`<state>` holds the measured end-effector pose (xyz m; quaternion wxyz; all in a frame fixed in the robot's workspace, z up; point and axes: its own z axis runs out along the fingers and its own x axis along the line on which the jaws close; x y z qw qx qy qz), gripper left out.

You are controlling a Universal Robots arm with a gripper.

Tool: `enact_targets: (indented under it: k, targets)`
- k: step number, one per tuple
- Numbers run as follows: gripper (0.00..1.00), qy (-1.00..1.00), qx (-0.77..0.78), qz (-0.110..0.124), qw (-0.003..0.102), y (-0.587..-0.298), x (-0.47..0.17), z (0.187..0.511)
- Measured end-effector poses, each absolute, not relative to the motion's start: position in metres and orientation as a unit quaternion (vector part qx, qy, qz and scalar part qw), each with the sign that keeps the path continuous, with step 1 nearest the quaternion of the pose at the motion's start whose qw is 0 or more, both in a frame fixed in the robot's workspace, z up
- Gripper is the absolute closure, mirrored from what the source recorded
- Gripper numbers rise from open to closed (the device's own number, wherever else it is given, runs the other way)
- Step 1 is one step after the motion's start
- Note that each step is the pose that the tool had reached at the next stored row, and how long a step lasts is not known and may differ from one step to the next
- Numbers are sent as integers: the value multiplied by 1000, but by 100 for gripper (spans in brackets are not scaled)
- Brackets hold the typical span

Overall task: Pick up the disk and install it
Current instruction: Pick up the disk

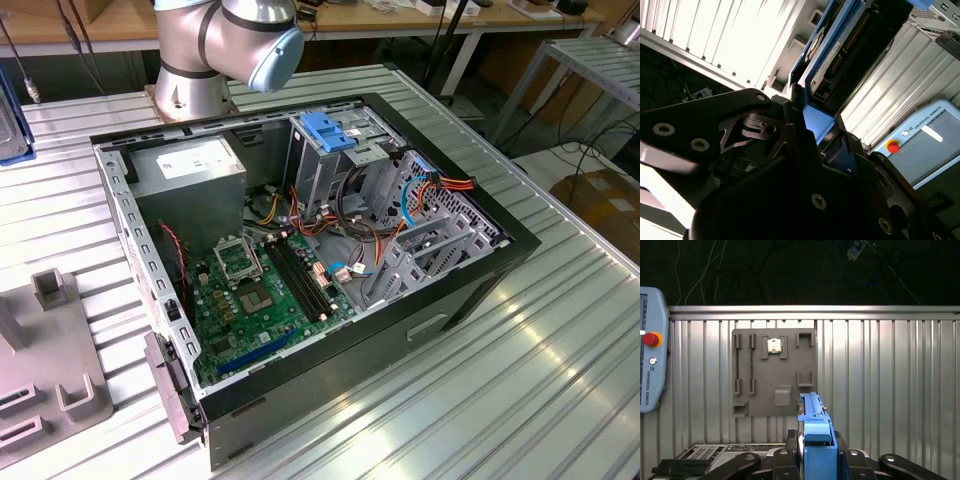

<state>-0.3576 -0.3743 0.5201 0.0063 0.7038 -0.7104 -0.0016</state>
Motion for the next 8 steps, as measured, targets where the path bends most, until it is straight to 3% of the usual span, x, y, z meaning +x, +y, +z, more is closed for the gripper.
enact_targets:
  k: [8]
  targets:
    - [63, -710, 704, -2, 6, -374, -346, 520]
